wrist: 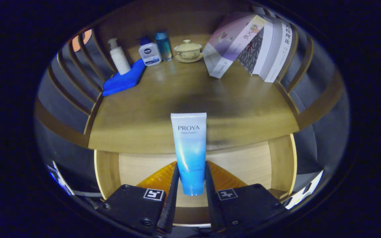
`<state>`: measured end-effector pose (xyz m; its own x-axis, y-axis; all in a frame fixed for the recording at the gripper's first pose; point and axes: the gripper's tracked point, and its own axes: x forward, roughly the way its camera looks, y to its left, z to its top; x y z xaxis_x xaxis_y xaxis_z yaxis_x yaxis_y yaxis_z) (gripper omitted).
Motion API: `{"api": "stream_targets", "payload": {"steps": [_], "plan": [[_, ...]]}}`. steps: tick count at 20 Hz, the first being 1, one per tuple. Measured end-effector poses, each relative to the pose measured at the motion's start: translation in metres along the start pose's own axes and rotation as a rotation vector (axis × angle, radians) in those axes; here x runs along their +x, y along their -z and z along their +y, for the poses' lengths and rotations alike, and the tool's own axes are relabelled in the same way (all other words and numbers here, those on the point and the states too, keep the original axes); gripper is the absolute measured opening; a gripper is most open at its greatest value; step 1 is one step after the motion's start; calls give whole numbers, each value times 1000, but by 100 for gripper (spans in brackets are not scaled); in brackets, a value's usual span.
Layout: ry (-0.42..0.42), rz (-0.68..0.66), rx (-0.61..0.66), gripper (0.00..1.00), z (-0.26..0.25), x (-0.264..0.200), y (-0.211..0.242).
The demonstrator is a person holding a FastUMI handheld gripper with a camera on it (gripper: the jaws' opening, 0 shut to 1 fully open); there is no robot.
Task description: Pull open the drawer, take out the items inside it, and place them on the countertop above the cabinet.
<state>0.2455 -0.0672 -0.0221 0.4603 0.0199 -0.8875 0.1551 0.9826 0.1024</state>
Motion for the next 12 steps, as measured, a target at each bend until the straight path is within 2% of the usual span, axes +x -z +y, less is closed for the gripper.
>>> {"api": "stream_targets", "payload": {"steps": [4,8,12], "plan": [[-11,-37,27,45,1,14,-33],[-10,-93,-11,45,4,27,-55],[-28,-141,-4,45,6,33,-63]]}}
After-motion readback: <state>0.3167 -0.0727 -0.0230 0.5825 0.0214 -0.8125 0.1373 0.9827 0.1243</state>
